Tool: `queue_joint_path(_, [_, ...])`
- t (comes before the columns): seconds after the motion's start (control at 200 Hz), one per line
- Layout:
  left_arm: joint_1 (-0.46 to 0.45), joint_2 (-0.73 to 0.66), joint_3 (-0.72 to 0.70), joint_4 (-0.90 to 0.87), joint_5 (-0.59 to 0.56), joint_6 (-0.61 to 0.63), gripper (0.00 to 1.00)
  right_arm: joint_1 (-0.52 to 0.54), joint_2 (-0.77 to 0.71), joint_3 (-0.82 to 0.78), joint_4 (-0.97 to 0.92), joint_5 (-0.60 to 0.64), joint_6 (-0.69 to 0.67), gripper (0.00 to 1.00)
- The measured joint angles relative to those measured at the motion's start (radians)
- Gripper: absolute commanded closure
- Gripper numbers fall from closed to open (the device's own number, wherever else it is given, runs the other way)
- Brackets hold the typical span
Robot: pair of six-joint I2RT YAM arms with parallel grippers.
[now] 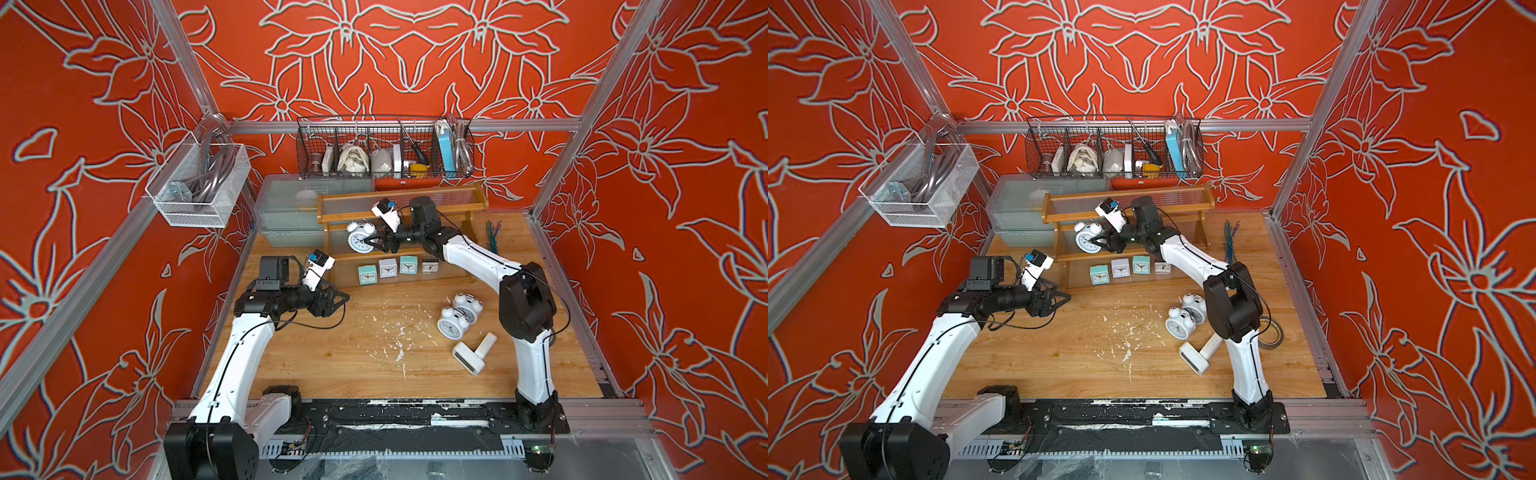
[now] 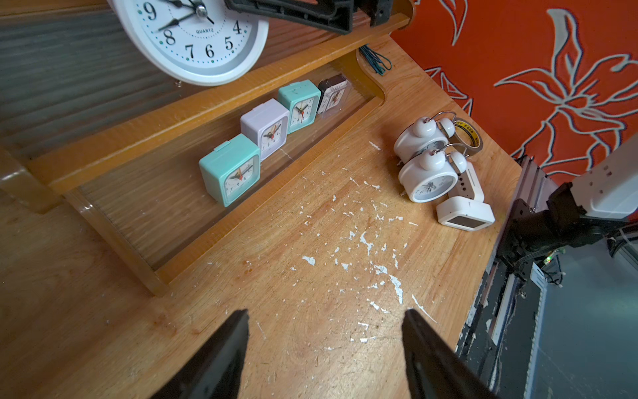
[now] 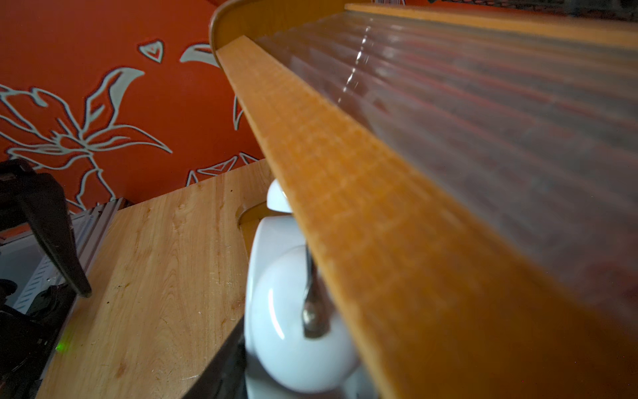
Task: Place the alarm clocks on the shelf by style
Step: Place the alarm on the shelf.
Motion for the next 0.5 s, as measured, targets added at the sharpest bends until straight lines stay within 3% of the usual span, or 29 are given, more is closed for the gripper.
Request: queue_joint_path(0.5, [0.000, 0.006, -0.002, 0.007, 0.002, 0.000, 0.29, 0.002, 0.060, 0.082, -0.017, -0.007, -0.066, 0.52])
